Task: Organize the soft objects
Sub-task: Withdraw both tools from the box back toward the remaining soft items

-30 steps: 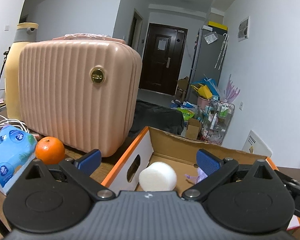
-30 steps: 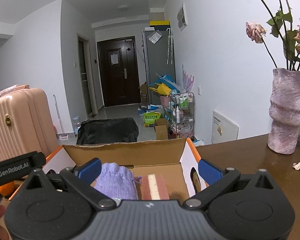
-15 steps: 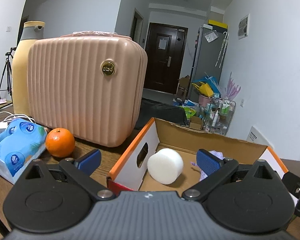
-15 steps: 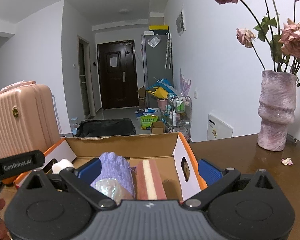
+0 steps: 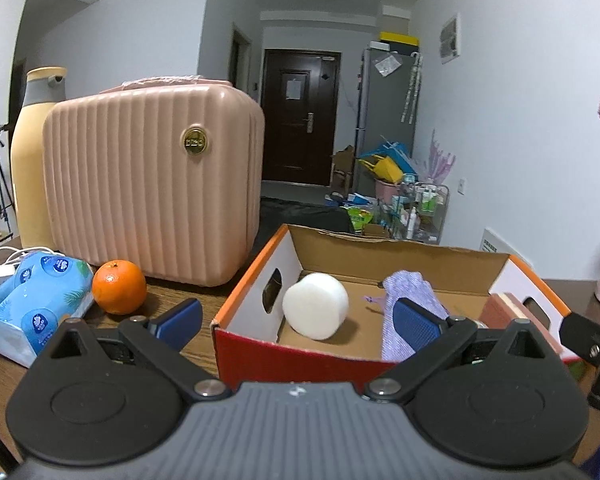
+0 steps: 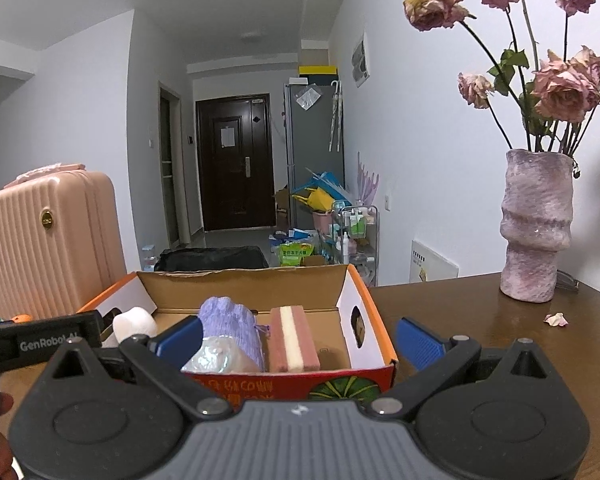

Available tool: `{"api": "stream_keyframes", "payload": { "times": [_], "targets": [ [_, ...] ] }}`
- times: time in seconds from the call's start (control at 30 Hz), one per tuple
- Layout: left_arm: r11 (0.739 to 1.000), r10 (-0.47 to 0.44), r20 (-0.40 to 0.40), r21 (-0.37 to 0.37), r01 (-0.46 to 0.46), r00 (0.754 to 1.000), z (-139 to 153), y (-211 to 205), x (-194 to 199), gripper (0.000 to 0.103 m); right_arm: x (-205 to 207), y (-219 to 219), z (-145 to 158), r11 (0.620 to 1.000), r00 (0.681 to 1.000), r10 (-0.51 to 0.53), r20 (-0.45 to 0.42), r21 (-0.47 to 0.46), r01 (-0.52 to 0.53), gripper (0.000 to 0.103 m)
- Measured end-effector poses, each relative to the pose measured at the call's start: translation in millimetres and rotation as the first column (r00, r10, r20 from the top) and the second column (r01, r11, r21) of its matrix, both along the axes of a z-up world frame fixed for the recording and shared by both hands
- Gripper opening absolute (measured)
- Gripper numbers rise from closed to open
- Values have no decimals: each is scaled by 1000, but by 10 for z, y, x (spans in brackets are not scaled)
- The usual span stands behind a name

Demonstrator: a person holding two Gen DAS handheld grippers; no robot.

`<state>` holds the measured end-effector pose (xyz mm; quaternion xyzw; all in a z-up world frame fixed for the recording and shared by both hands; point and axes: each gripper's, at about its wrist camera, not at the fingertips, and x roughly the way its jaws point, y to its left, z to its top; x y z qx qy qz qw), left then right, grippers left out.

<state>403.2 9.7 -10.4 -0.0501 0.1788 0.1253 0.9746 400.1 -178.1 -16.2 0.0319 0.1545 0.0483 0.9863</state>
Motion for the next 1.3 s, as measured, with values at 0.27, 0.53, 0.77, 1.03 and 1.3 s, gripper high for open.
{"api": "stream_keyframes", "payload": {
  "times": [0.27, 0.53, 0.77, 1.03, 1.3],
  "targets": [
    [999, -35, -3, 27, 35, 999, 9, -68, -261, 103, -223, -50, -46, 1000, 1000, -7, 4, -5, 7, 103],
    [998, -40, 10, 46, 39, 999, 19, -85, -620, 103, -498, -97, -89, 1000, 1000, 5, 8, -18, -5, 103],
    [999, -27, 29, 39, 26, 999, 43, -50, -937, 103, -791, -114, -103, 999, 1000, 25, 12, -34, -25, 103],
    [998, -65, 33, 29, 64, 997, 69, -64, -1278, 103, -1110, -117, -119, 997, 999, 52, 16, -57, -51, 103],
    [994, -97, 27, 52, 95, 995, 72, -103, -1563, 103, -1390, -136, -130, 995, 997, 72, 16, -71, -70, 103]
  ]
}}
